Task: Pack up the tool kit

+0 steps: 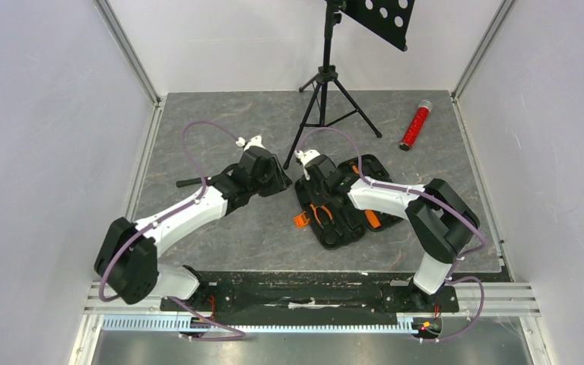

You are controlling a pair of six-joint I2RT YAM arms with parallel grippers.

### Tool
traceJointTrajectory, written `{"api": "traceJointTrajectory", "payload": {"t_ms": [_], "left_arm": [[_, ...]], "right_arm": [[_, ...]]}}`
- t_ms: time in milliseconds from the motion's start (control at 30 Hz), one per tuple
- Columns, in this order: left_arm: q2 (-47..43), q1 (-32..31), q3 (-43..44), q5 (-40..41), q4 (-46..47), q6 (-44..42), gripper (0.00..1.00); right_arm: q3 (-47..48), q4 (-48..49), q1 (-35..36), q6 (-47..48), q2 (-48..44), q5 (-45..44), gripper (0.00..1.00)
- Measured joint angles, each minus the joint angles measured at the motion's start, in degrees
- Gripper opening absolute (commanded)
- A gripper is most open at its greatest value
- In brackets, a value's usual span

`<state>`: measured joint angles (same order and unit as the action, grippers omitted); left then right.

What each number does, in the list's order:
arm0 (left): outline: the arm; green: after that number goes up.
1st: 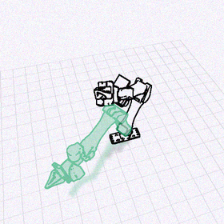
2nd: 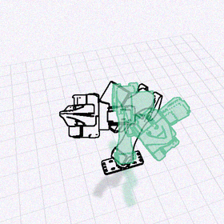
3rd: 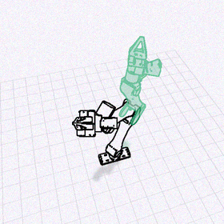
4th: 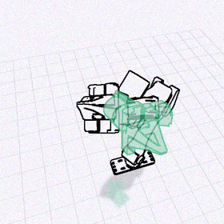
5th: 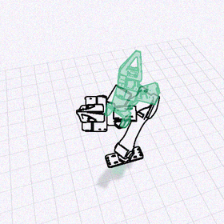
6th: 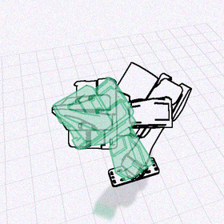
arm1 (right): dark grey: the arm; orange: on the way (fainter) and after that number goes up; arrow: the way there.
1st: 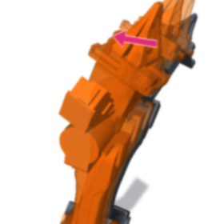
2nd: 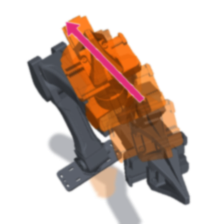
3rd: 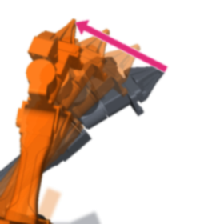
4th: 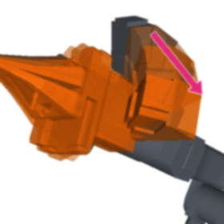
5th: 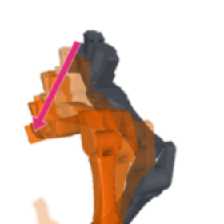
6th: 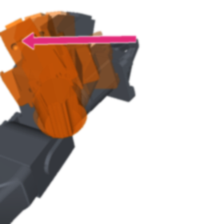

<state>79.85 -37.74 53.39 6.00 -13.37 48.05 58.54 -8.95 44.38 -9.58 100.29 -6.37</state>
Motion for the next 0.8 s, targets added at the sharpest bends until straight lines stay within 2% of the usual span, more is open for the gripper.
{"api": "traceJointTrajectory", "payload": {"t_ms": [167,300,400,633,800], "left_arm": [[-6.14,0.00,-3.52,0.72,-3.96,-1.38,0.48],[-11.63,0.00,-4.63,1.73,-7.28,-2.32,0.49],[-15.72,0.00,-4.63,2.86,-9.77,-3.32,0.51],[-25.22,0.17,-4.52,7.43,-16.83,-7.91,0.52],[-32.30,0.17,-4.24,12.57,-20.26,-13.42,0.53]], "right_arm": [[0.00,-0.09,-0.13,-1.11,0.09,0.07,0.00],[0.55,-1.18,-0.15,-1.11,-0.28,0.35,0.06],[2.62,-5.62,-0.13,-0.76,-0.57,0.59,0.09],[5.01,-11.50,-0.13,0.22,-6.23,-0.31,0.08],[1.20,-11.82,-0.15,0.17,-8.59,-1.40,0.08]]}}
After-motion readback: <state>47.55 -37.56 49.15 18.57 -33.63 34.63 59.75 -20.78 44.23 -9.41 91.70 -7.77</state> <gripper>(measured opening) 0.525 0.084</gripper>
